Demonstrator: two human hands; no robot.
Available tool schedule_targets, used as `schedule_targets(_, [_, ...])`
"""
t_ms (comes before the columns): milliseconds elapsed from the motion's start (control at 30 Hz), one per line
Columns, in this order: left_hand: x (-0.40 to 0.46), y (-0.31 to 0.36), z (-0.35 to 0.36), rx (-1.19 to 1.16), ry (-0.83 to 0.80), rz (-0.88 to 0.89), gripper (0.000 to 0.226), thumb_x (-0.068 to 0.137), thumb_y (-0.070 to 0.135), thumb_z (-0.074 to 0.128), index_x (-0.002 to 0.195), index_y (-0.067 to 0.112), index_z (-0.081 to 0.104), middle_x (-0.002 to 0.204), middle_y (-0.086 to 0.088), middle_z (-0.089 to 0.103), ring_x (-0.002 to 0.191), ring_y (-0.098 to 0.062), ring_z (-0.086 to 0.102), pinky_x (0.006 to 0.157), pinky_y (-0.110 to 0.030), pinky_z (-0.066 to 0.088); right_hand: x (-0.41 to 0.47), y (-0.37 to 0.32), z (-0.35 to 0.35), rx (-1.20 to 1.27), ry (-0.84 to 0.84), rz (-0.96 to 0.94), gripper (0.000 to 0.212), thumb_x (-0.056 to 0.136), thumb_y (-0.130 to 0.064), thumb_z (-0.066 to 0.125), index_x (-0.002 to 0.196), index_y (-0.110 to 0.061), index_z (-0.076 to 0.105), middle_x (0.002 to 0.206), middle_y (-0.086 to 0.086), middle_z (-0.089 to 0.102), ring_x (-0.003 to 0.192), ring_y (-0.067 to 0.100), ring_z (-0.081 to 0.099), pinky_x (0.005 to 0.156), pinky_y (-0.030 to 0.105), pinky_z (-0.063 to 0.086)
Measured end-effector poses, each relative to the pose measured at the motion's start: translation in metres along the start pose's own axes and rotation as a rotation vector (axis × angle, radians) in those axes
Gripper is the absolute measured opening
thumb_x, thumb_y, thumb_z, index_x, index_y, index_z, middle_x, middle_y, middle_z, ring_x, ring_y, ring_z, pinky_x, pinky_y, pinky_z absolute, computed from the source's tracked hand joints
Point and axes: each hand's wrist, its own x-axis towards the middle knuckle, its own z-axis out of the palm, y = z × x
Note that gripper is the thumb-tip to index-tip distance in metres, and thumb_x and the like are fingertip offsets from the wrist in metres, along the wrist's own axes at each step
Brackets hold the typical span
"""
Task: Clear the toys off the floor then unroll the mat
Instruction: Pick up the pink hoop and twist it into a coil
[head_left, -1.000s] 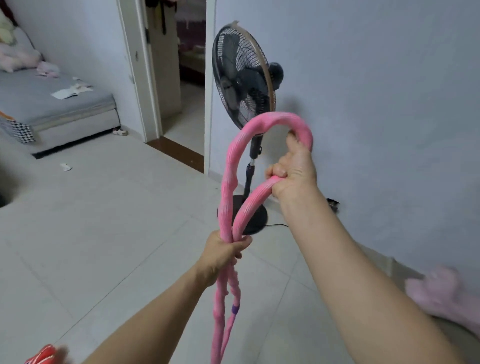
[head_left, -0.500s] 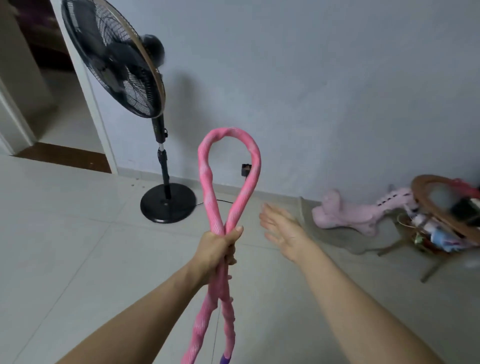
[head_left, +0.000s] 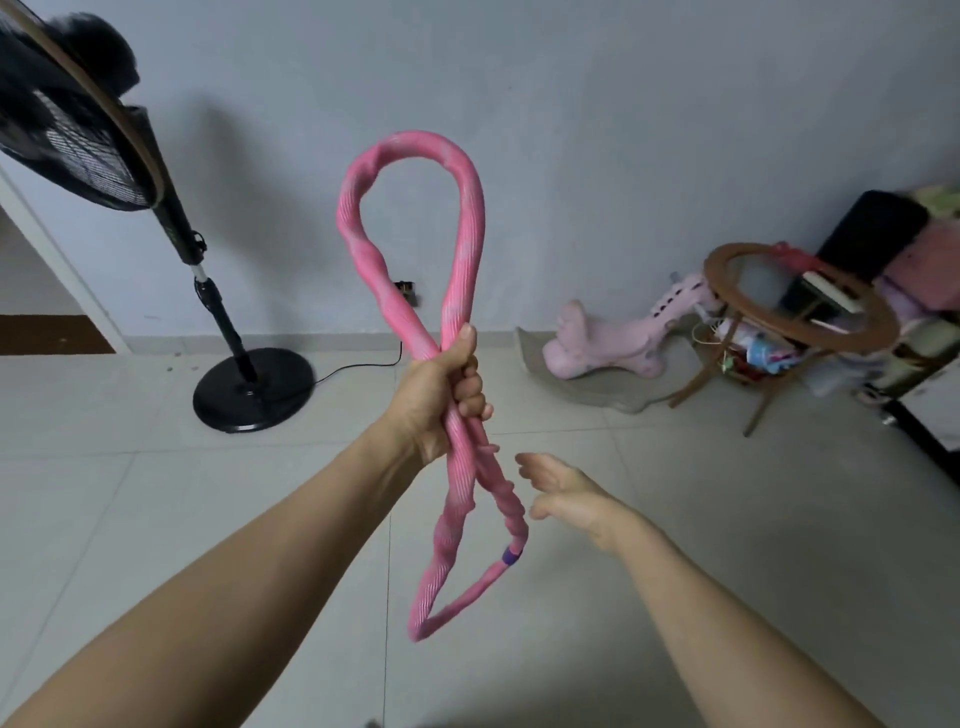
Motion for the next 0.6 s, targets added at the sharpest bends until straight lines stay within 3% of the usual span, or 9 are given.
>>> schedule_targets(133, [-0.008,-0.01,0.034,-0.135,-0.038,0.074,0.048,0.092,0.043,0.045,0.053,0.018,0.037,0.034,0.008,0.024,0.027,-0.007,0.024,0.044,-0.018,0.039,-0.022,0.032,-0.034,-0.112,0.066,0.015,0.075,0.074,0.009,0.052,0.139,-0.023,0.037,0.145,-0.001,0.039,0.136,0.014,0.032,0.099,0.031,0.044])
schedule_targets(233, [-0.015,-0.012,0.053,-0.265,-0.065,0.141,0.06,0.094,0.045,0.041,0.04,0.02,0.042,0.033,0.008,0.023,0.026,-0.006,0.023,0.043,-0.015,0.039,-0.031,0.05,-0.055,-0.217,0.138,0.015,0.069,0.075,0.003,0.051,0.135,-0.03,0.041,0.128,-0.005,0.047,0.115,0.015,0.045,0.09,0.032,0.048])
schedule_targets(300, [-0.02,-0.009,0.06,-0.348,-0.071,0.171,0.062,0.093,0.047,0.041,0.038,0.019,0.044,0.033,0.008,0.023,0.026,-0.006,0.024,0.043,-0.015,0.041,-0.033,0.058,-0.062,-0.278,0.179,0.008,0.055,0.08,0.0,0.05,0.127,-0.028,0.045,0.11,-0.004,0.051,0.095,0.015,0.051,0.074,0.027,0.046])
schedule_targets(367, [-0.023,-0.006,0.063,-0.434,-0.071,0.188,0.059,0.092,0.048,0.044,0.041,0.017,0.043,0.034,0.007,0.024,0.027,-0.007,0.025,0.044,-0.015,0.043,-0.034,0.069,-0.066,-0.369,0.243,-0.003,0.032,0.084,-0.008,0.052,0.113,-0.021,0.048,0.098,-0.001,0.054,0.084,0.018,0.053,0.071,0.029,0.043])
schedule_targets(467, [-0.021,0.003,0.059,-0.482,-0.023,0.176,0.053,0.089,0.047,0.05,0.048,0.015,0.041,0.035,0.006,0.027,0.027,-0.008,0.028,0.044,-0.016,0.044,-0.034,0.078,-0.068,-0.5,0.358,0.022,0.02,0.091,-0.022,0.051,0.108,-0.017,0.042,0.101,0.009,0.06,0.093,0.027,0.058,0.079,0.034,0.044])
schedule_targets(600, [-0.01,0.008,0.04,-0.353,0.098,0.069,0.049,0.09,0.047,0.049,0.055,0.018,0.033,0.034,0.007,0.025,0.027,-0.008,0.028,0.045,-0.014,0.042,-0.037,0.079,-0.073,-0.505,0.569,-0.013,0.016,0.093,-0.017,0.049,0.107,-0.011,0.042,0.109,0.016,0.062,0.101,0.033,0.06,0.071,0.032,0.042])
